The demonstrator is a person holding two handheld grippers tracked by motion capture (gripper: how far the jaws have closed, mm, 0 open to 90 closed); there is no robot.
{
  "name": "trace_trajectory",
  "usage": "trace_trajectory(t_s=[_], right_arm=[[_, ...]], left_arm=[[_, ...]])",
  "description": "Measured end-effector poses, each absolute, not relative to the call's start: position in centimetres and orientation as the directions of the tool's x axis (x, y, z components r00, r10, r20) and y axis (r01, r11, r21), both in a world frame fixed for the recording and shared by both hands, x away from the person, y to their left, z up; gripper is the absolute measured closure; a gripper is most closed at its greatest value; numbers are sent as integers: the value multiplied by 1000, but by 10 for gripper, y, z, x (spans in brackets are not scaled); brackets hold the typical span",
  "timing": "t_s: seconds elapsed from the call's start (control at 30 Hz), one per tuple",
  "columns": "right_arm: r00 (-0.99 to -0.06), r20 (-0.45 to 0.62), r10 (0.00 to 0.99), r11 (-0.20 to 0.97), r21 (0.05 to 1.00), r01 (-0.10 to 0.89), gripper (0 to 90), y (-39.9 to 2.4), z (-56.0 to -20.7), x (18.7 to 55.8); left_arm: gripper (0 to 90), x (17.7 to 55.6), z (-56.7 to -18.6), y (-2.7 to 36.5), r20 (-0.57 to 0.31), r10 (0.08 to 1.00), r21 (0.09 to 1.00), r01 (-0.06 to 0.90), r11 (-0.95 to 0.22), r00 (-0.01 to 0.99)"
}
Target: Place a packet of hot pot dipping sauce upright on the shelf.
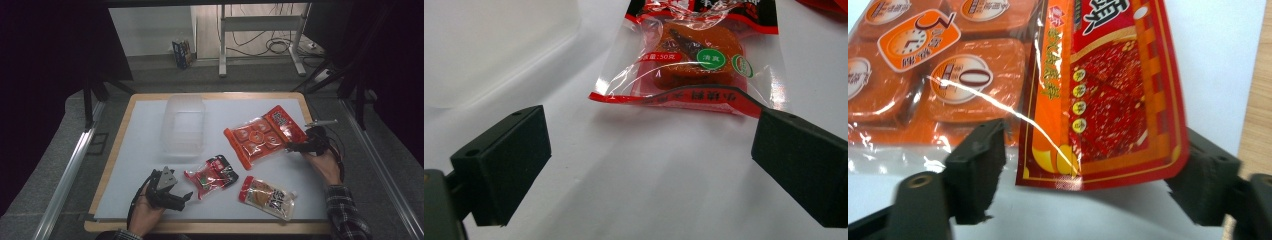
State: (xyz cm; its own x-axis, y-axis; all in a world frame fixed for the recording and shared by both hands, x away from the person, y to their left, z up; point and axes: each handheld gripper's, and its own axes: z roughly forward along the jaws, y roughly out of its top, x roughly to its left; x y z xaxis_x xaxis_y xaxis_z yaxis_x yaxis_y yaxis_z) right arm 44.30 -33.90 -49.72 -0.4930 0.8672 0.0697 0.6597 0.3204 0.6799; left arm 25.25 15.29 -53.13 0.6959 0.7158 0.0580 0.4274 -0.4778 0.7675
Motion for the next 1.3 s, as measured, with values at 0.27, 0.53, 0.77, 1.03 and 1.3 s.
trace_trajectory(t_s=[0.27, 0.53, 0.77, 1.03, 1.3], right_arm=[[-492, 104, 865, 316, 648, 693, 453, -336, -494, 458], [-526, 56, 849, 387, 610, 691, 513, -322, -493, 475], [-548, 13, 836, 439, 584, 683, 627, -313, -493, 489], [-548, 48, 835, 425, 576, 699, 739, -305, -498, 504], [-521, 85, 849, 393, 558, 731, 882, -305, -497, 506]], left_arm=[[25, 253, -532, 151, 63, 710, 763, 425, -488, 702], [25, 253, -532, 150, 69, 704, 758, 422, -498, 707], [25, 253, -533, 148, 82, 701, 751, 418, -511, 709], [26, 252, -533, 147, 91, 700, 748, 415, -517, 708], [26, 252, -533, 147, 98, 702, 748, 413, -520, 706]])
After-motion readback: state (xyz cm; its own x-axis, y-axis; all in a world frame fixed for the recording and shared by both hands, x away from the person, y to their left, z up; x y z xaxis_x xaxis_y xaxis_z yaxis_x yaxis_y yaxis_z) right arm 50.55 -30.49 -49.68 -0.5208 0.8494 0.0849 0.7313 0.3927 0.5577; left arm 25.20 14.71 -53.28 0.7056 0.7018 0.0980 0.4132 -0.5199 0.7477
